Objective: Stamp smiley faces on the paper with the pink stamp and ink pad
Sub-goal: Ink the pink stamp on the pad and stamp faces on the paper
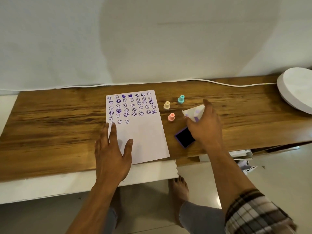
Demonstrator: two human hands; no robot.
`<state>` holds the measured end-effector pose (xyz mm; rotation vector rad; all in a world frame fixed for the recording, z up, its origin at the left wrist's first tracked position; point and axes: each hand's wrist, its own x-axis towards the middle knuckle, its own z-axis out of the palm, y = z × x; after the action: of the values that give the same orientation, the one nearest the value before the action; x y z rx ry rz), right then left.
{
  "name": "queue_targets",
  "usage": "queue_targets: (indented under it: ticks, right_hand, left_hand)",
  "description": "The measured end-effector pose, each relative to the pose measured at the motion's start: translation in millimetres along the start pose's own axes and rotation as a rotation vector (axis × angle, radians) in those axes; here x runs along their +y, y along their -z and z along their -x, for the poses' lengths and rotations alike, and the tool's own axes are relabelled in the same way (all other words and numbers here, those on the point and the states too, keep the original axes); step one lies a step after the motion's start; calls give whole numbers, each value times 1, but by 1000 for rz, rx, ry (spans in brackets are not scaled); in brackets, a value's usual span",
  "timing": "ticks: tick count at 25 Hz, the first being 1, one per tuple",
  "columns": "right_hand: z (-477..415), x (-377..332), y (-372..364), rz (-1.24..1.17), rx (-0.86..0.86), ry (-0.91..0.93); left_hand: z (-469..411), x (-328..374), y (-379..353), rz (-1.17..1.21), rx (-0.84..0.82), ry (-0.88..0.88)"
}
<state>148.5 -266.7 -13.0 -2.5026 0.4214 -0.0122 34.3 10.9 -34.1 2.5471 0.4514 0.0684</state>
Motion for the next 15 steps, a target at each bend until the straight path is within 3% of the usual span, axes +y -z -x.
queue_targets:
  ticks: [6,8,12,15]
  right_hand:
    - [-36,5,-27,210,-119,-12]
    - [-36,7,-29,234,-86,8]
    - [-22,-8,-30,107,86,208]
    - [-6,-18,-40,195,-25,413]
  left_hand:
    - [-2,-2,8,31,49,10]
    - [-3,-1,8,39,42,10]
    - [0,5,10,84,56,12]
    - [3,11,11,173,82,-11]
